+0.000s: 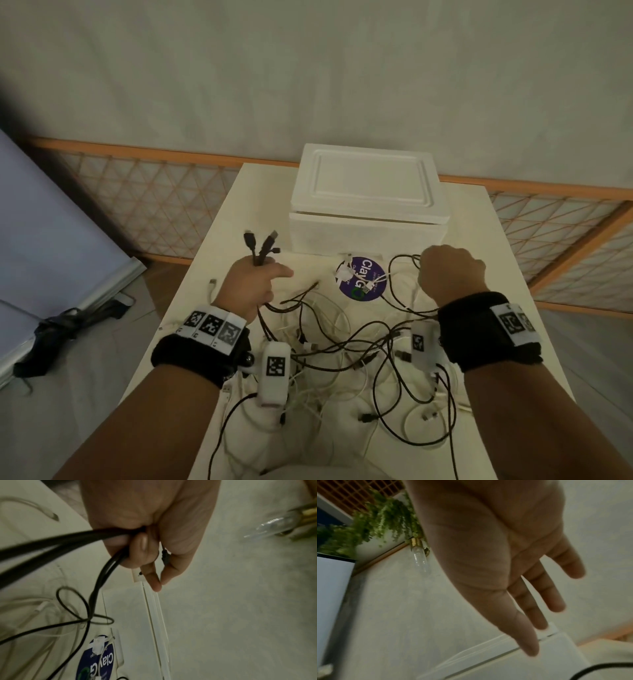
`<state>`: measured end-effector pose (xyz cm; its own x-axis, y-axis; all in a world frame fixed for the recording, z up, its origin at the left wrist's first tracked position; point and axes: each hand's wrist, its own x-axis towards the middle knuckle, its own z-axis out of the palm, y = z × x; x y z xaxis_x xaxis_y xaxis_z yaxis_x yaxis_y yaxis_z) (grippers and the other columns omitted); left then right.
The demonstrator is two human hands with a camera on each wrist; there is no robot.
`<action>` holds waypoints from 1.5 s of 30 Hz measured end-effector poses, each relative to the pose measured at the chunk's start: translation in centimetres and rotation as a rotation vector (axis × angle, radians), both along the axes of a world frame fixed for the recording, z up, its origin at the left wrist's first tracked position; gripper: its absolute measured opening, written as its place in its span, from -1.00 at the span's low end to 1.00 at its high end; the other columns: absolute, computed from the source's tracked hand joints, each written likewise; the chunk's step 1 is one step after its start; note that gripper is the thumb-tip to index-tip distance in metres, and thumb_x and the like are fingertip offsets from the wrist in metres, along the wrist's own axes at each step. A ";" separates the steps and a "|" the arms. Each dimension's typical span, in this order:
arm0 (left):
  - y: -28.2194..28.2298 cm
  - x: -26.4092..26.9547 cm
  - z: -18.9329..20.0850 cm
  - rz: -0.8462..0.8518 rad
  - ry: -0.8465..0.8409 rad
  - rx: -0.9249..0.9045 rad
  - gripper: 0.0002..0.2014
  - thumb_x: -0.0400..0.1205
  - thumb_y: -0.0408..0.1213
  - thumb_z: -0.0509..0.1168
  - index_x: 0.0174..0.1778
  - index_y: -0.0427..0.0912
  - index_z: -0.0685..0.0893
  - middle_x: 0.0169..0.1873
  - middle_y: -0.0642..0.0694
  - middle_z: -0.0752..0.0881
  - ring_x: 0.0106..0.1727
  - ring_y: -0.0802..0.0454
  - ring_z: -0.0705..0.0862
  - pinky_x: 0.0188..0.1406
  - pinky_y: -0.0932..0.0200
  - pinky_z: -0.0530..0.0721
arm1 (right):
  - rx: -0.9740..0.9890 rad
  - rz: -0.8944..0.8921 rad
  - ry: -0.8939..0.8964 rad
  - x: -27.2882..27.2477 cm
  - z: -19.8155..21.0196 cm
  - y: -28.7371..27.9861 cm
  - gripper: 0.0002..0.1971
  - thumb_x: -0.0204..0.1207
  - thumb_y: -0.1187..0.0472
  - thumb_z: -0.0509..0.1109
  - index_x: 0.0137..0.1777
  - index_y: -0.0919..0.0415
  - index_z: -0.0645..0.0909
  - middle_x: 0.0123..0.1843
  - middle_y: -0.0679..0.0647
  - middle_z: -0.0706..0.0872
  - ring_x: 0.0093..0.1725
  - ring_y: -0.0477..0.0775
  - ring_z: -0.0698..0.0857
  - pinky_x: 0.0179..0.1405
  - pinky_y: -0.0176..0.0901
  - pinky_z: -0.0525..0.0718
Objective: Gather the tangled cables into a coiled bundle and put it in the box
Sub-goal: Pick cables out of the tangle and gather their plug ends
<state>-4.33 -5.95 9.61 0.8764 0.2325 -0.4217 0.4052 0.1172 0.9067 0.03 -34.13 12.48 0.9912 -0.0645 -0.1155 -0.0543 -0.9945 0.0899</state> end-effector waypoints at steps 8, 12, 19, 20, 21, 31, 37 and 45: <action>-3.5 -0.6 1.8 -0.001 -0.050 -0.266 -0.57 0.69 -0.04 0.24 -0.46 -0.18 0.48 -0.67 -0.06 0.46 -0.70 0.09 0.32 -0.67 0.30 0.36 | 0.987 0.490 0.422 -5.1 0.2 12.0 -0.30 0.28 0.09 0.64 0.37 0.11 0.38 0.15 -0.13 0.65 0.12 -0.13 0.66 0.14 -0.17 0.62; -0.9 -0.4 2.5 0.144 -0.130 -0.450 -0.56 0.71 0.03 0.15 -0.45 -0.12 0.40 -0.61 -0.07 0.52 -0.64 0.09 0.38 -0.60 0.28 0.45 | 1.016 0.453 0.469 -5.0 -1.3 13.0 -0.45 0.39 0.20 0.50 0.36 0.13 0.41 -0.19 -0.02 0.74 -0.21 -0.05 0.69 -0.15 -0.14 0.64; 2.4 -1.4 1.9 0.312 -0.177 -0.678 -0.44 0.68 0.21 0.05 -0.56 -0.07 0.30 -0.73 0.04 0.26 -0.77 0.17 0.19 -0.75 0.39 0.21 | 0.830 0.632 0.413 -5.6 -1.4 12.5 -0.47 0.46 0.19 0.42 0.44 0.12 0.43 0.25 0.01 0.57 0.25 -0.02 0.54 0.19 -0.16 0.51; 1.7 -1.5 1.9 0.287 -0.186 -0.666 -0.45 0.68 0.20 0.07 -0.54 -0.07 0.28 -0.72 0.04 0.25 -0.77 0.16 0.18 -0.75 0.36 0.20 | 0.866 0.629 0.400 -5.7 -1.4 13.0 -0.38 0.44 0.17 0.45 0.51 0.11 0.36 0.37 0.04 0.52 0.36 -0.02 0.48 0.32 -0.14 0.47; 0.9 -1.7 2.0 0.259 -0.201 -0.653 -0.47 0.68 0.16 0.11 -0.52 -0.08 0.27 -0.71 0.04 0.24 -0.75 0.16 0.18 -0.75 0.33 0.20 | 0.896 0.635 0.389 -6.0 -1.4 13.6 -0.36 0.44 0.16 0.46 0.50 0.12 0.33 0.39 0.05 0.52 0.36 0.00 0.49 0.32 -0.14 0.47; -1.1 -3.2 1.6 0.098 -0.349 -0.566 -0.66 0.78 -0.13 -0.01 -0.27 -0.15 0.45 -0.54 0.00 0.43 -0.44 0.07 0.50 -0.23 0.20 0.64 | 0.809 0.617 0.234 -5.4 -2.8 14.6 -0.70 0.65 -0.01 0.24 0.11 0.25 0.54 -0.04 0.16 0.71 -0.11 0.09 0.62 -0.11 -0.04 0.56; 5.9 -2.4 -0.6 0.548 -0.197 -0.733 -0.63 0.77 -0.14 0.01 -0.40 -0.06 0.35 -0.72 0.09 0.25 -0.74 0.18 0.18 -0.75 0.39 0.19 | 0.467 0.669 0.214 -3.1 -0.7 7.7 -0.71 0.57 -0.13 0.31 -0.23 0.06 0.51 -0.33 -0.09 0.53 -0.30 -0.09 0.52 -0.33 -0.18 0.38; 10.9 -4.4 -3.7 0.671 -0.150 -0.560 -0.61 0.77 -0.09 0.00 -0.43 -0.02 0.28 -0.76 0.09 0.22 -0.77 0.20 0.16 -0.80 0.41 0.14 | 0.244 0.588 0.121 -3.4 0.9 1.8 -0.82 0.55 -0.17 0.30 -0.15 -0.12 0.54 -0.28 -0.14 0.51 -0.21 -0.11 0.50 -0.22 -0.16 0.48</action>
